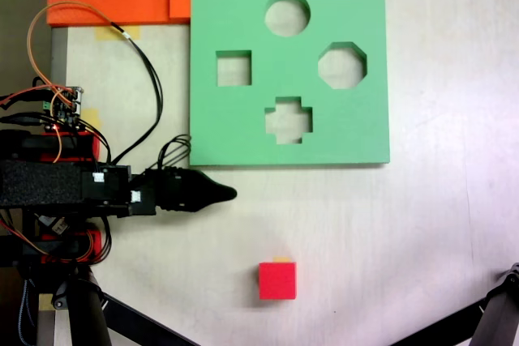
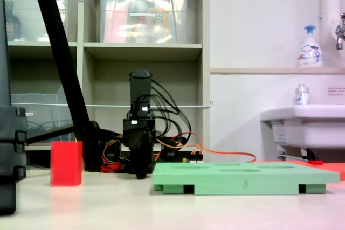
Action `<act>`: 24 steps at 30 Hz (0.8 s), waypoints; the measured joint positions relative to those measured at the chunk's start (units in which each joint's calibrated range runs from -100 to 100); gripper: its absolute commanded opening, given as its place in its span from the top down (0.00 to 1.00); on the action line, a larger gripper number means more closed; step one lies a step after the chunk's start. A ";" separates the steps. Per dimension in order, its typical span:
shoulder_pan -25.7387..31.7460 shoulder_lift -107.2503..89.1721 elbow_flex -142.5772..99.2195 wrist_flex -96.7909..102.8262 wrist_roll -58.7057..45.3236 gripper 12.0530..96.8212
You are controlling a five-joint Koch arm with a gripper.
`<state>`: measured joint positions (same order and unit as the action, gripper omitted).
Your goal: Put the square block into the corresponding hole
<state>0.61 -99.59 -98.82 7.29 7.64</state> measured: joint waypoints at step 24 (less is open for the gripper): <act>-8.06 0.00 20.19 -42.19 34.14 0.62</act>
<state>-7.45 -99.59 -78.64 -34.90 41.78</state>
